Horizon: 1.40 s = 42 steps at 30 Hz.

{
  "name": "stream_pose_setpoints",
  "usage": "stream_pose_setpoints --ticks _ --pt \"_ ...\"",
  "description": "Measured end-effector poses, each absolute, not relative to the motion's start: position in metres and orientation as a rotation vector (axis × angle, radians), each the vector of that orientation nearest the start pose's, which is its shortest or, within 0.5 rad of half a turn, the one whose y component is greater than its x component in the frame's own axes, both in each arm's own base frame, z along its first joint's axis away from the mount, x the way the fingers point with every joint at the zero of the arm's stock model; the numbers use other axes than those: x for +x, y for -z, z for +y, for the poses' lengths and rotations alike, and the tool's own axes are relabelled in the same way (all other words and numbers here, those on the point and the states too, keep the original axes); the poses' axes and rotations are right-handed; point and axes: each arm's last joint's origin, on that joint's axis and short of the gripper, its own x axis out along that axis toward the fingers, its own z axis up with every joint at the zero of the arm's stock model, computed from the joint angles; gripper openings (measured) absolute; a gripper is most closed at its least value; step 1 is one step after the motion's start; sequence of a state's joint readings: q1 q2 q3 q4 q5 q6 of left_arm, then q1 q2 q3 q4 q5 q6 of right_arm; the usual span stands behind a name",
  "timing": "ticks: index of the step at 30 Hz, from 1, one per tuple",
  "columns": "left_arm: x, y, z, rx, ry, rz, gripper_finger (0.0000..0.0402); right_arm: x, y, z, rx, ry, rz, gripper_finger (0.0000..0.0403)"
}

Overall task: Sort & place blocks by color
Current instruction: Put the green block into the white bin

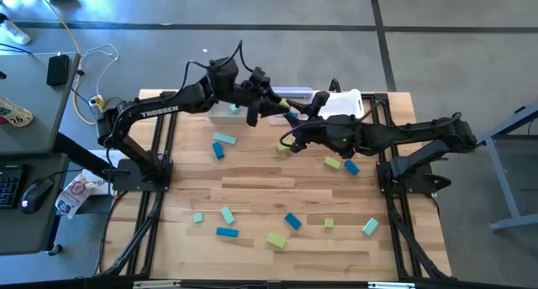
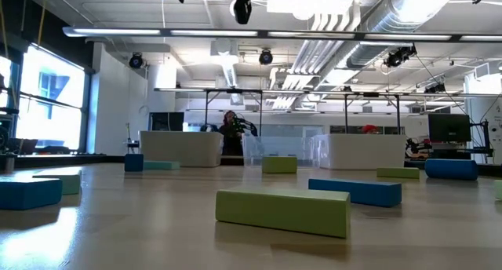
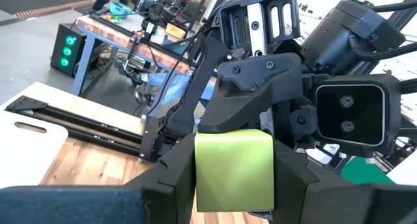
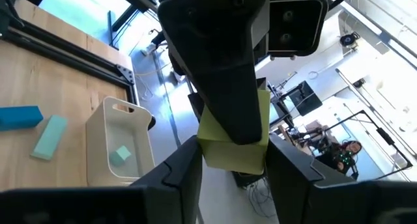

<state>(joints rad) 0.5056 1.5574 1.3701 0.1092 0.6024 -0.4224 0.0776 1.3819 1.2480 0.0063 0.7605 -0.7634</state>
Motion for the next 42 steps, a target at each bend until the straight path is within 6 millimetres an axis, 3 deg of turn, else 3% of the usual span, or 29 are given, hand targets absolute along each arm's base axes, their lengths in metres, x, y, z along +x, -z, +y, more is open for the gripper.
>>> stream_pose_setpoints --ticks 11,20,31,42 --pt "0.321 -0.370 0.164 -0.399 0.059 0.112 0.0185 0.309 -0.379 0.002 -0.732 0.662 0.370 0.0124" --pt "0.313 -0.363 0.176 -0.351 0.013 0.171 0.0206 0.303 -0.377 -0.011 -0.728 0.928 0.490 0.0123" --pt "0.293 -0.334 0.191 -0.304 -0.170 0.446 0.0202 0.293 -0.362 -0.062 -0.575 1.066 0.595 0.0123" --pt "0.281 -0.315 0.189 -0.197 -0.316 0.709 0.0202 0.267 -0.342 -0.127 -0.262 1.086 0.680 0.0123"
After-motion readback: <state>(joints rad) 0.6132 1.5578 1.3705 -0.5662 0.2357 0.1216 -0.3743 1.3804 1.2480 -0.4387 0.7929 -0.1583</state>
